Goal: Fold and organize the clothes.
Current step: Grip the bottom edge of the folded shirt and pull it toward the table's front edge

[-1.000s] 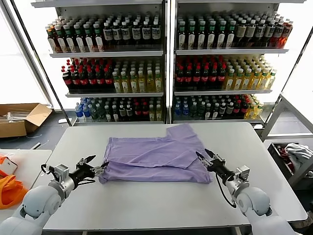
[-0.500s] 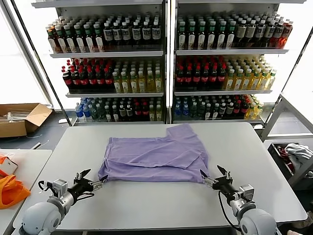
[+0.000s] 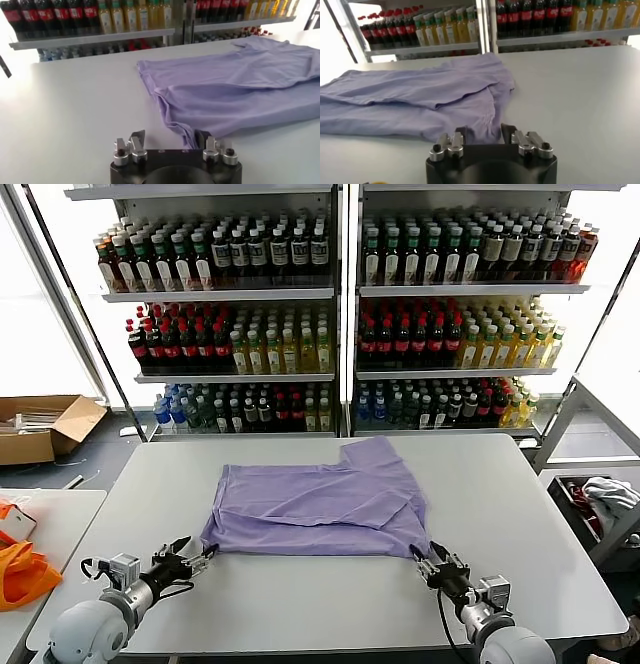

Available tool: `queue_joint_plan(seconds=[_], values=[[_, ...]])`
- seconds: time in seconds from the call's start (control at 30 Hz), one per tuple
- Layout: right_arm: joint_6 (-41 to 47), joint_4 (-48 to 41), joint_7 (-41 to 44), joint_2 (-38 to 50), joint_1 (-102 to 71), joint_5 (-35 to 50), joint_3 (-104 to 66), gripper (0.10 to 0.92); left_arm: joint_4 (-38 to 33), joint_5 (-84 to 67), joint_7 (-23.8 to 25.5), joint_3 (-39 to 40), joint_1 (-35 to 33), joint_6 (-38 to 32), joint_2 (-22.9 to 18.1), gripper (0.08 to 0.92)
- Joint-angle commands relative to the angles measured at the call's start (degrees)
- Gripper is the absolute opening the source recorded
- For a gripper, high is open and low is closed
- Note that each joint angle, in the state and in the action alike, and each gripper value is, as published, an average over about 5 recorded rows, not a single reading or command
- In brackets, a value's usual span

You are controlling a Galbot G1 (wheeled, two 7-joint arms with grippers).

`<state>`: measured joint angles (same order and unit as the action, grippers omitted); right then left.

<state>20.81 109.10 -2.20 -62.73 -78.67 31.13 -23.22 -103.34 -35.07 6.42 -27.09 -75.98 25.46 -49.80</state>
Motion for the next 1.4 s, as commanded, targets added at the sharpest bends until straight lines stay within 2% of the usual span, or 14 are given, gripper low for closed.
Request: queue_joint_plan(seconds=[0.03, 0.27, 0.43, 0.87, 1.23, 1.4], values=[[1.0, -0.1, -1.1, -0.2, -0.2, 0.3, 0.2, 0.317, 0.2, -1.5, -0.2, 0.2, -0.2, 0.1, 0.1, 0.525], [1.0, -0.8, -0.3, -0.5, 0.8, 0.4, 0.2, 0.128, -0.4, -2.4, 0.4, 1.1, -0.5, 0.0, 0.7, 0.326], [1.3, -0.1, 0.5, 0.8, 0.5, 1.2, -0.2, 0.108, -2.1, -3.1, 0.5, 0.5, -0.9, 0.0, 1.0, 0.217], [1.5, 4.4, 2.6, 2.2, -4.7, 2.0, -2.8, 0.108, -6.6, -3.1, 1.3, -3.8, -6.4, -0.1, 1.3, 0.188], [0.5, 7.5, 3.5, 2.6, -9.8, 0.6, -4.3, 0.108, -11.3, -2.8, 2.0, -8.9, -14.2, -1.2, 0.1, 0.156], [0.3, 10.2, 3.9, 3.0, -13.5, 0.5, -5.9, 0.108, -14.2, -2.6, 2.5, -12.0, -18.5, -1.2, -0.2, 0.098]])
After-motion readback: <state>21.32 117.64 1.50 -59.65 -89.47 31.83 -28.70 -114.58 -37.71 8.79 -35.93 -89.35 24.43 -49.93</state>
